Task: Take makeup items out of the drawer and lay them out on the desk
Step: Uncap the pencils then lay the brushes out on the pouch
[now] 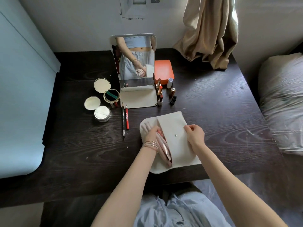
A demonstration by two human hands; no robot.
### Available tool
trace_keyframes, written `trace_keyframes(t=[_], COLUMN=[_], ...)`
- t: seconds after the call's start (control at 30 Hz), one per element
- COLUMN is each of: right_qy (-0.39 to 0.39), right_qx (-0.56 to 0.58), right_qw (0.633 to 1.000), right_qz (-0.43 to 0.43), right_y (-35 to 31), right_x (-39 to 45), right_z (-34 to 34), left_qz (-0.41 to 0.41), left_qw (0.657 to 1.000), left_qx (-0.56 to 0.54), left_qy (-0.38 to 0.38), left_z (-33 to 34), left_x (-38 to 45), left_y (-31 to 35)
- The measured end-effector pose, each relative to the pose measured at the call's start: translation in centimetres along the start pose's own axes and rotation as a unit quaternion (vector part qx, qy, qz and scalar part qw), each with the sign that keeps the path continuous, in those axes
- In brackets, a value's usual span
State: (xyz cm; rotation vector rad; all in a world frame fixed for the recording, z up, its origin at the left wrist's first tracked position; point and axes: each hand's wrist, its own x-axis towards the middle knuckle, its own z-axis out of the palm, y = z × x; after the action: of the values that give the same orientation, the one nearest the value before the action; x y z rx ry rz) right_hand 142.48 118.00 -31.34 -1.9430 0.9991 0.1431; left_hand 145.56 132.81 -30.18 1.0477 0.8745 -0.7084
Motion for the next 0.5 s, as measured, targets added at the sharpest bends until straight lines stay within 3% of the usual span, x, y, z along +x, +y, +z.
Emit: trace_keyframes(t=[0.13, 0.3, 0.5], right_qy=[-0.019, -0.132, -0.185], right_qx=[0.013, 0.007, -0.115], right_qw=[0.999, 0.99, 0.971], right_qz=[0.036, 0.04, -0.096], right_y=[1.8, 2.4, -0.6], right_x=[1.1, 0.4, 0.6], right_z=[-1.2, -0.7, -0.1], left_qz=[0.013, 0.035, 0.017], left_qw=[0.992, 0.993, 0.983], left_qx=[-0.121, -0.11, -0.181], left_qy=[0.019, 0.03, 0.025], left_z=[-1.7, -2.3, -4.2], left_x=[0.5, 0.2, 0.4], left_y=[1.7, 2.7, 2.7])
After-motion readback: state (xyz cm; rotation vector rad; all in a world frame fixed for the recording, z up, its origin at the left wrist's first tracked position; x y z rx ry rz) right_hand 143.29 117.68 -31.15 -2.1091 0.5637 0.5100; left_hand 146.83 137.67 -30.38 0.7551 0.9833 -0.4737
